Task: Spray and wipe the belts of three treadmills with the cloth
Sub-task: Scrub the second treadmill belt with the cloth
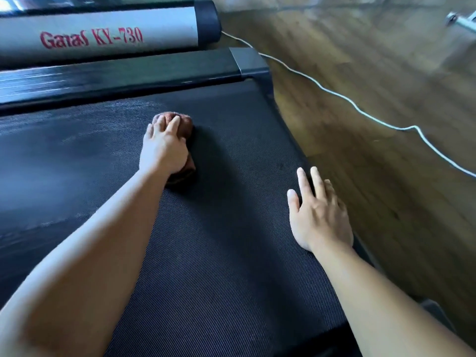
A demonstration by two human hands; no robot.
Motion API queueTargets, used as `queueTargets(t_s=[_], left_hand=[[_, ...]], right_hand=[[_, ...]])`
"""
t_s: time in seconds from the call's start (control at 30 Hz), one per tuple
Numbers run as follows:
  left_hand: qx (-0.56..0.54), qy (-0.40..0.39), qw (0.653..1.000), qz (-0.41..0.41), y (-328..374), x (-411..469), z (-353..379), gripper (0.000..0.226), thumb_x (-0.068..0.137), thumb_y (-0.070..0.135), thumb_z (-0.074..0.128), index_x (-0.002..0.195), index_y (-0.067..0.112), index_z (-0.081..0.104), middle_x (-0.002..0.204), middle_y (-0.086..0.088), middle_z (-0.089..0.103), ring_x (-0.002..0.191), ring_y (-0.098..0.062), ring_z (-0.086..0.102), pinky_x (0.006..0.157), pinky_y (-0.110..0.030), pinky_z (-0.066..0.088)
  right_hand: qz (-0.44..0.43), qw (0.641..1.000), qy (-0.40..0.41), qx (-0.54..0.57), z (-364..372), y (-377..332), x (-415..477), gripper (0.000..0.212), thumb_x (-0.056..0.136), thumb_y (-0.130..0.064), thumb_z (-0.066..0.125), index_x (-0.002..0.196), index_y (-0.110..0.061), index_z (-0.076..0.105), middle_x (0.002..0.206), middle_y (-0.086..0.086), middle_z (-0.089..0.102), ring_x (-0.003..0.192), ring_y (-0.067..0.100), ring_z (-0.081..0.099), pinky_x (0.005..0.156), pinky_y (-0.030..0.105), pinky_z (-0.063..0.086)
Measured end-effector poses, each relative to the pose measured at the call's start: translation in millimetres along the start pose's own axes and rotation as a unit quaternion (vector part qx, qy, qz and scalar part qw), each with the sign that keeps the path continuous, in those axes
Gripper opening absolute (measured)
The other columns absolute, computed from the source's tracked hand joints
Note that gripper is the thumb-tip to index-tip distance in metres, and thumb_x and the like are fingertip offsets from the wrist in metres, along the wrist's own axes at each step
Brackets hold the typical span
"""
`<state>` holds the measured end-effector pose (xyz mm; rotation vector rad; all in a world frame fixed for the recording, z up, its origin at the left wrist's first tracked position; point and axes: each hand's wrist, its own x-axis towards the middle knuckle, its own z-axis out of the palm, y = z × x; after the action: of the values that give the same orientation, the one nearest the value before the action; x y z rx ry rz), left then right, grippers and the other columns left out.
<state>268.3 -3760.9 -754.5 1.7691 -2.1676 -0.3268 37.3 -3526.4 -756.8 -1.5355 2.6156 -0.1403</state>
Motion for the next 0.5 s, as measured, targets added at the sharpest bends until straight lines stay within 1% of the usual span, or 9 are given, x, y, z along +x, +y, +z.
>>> queueTargets(t_s=[0.1,0.13,0.23,0.33,0.4,0.5], left_hand=[[-0.006,-0.015,1.0,0.017,33,13,13,0.057,0.098,0.03,0.047,0.152,0.022,0.034,0.163,-0.013,0.021,0.15,-0.031,0.016,0.124,-0.039,0.011],[-0.011,-0.02,0.999,0.041,49,10,16,0.056,0.098,0.029,0.047,0.152,0.022,0.034,0.163,-0.013,0.022,0.15,-0.032,0.017,0.123,-0.038,0.01],[-0.029,-0.037,0.988,0.147,92,-17,30,0.056,0.098,0.026,0.051,0.151,0.022,0.037,0.162,-0.011,0.025,0.151,-0.029,0.016,0.124,-0.037,0.008],[-0.043,-0.077,0.974,0.209,99,-57,35,0.056,0.097,0.029,0.05,0.152,0.028,0.037,0.163,-0.007,0.025,0.151,-0.031,0.018,0.125,-0.039,0.011],[-0.038,-0.084,0.971,0.222,83,-75,31,0.056,0.098,0.033,0.048,0.152,0.031,0.036,0.164,-0.004,0.025,0.151,-0.031,0.019,0.124,-0.04,0.014],[-0.039,-0.063,0.983,0.169,43,-75,18,0.056,0.099,0.031,0.054,0.152,0.032,0.036,0.164,-0.001,0.025,0.15,-0.032,0.021,0.124,-0.04,0.015]], right_hand=[[-0.002,1.0,0.003,-0.006,1,0,0,0.06,0.101,-0.055,0.013,0.157,-0.035,0.004,0.166,-0.004,0.002,0.149,0.026,0.017,0.117,0.043,0.024],[-0.004,1.0,0.004,-0.008,1,0,0,0.06,0.101,-0.054,0.013,0.157,-0.035,0.005,0.166,-0.004,0.002,0.149,0.027,0.018,0.117,0.043,0.025],[-0.006,1.0,0.002,-0.013,1,0,0,0.06,0.101,-0.054,0.016,0.157,-0.034,0.006,0.166,-0.004,0.002,0.149,0.027,0.019,0.115,0.044,0.026],[-0.005,1.0,-0.006,-0.013,-2,0,-1,0.061,0.101,-0.054,0.017,0.158,-0.034,0.005,0.166,-0.005,0.0,0.149,0.026,0.018,0.114,0.045,0.027],[-0.009,1.0,-0.004,-0.015,-3,-1,-1,0.061,0.101,-0.054,0.016,0.157,-0.034,0.005,0.166,-0.004,0.001,0.149,0.027,0.018,0.114,0.045,0.027],[-0.008,1.0,-0.007,-0.012,-3,-1,0,0.06,0.101,-0.055,0.012,0.157,-0.035,0.002,0.166,-0.004,0.001,0.149,0.026,0.019,0.114,0.045,0.027]])
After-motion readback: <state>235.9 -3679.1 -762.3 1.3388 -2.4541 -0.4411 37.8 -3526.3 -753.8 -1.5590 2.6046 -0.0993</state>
